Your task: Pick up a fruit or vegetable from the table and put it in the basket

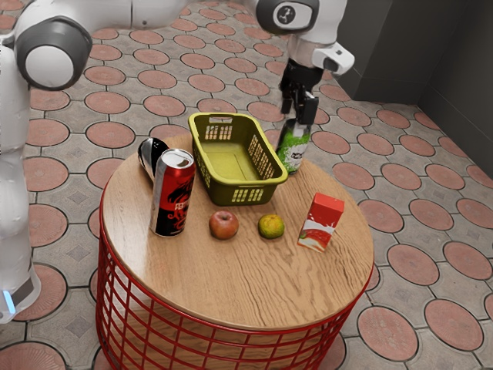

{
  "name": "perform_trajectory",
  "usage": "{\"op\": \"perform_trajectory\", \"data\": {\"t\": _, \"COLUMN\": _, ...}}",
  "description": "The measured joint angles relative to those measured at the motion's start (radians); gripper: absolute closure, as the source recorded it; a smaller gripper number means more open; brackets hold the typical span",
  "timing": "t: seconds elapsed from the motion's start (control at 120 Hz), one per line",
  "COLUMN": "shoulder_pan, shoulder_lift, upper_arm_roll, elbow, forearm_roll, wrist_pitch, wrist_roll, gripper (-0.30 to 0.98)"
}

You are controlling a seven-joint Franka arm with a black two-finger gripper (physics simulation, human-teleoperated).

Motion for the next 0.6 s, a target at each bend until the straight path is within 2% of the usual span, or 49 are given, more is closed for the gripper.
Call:
{"op": "perform_trajectory", "data": {"t": 0.442, "shoulder_pan": 0.025, "shoulder_lift": 0.023, "upper_arm_roll": -0.002, "elbow": 0.032, "forearm_roll": 0.0, "wrist_pitch": -0.011, "wrist_roll": 0.038, "gripper": 0.0}}
{"op": "perform_trajectory", "data": {"t": 0.6, "shoulder_pan": 0.028, "shoulder_lift": 0.034, "upper_arm_roll": -0.027, "elbow": 0.052, "forearm_roll": 0.01, "wrist_pitch": -0.003, "wrist_roll": 0.126, "gripper": 0.0}}
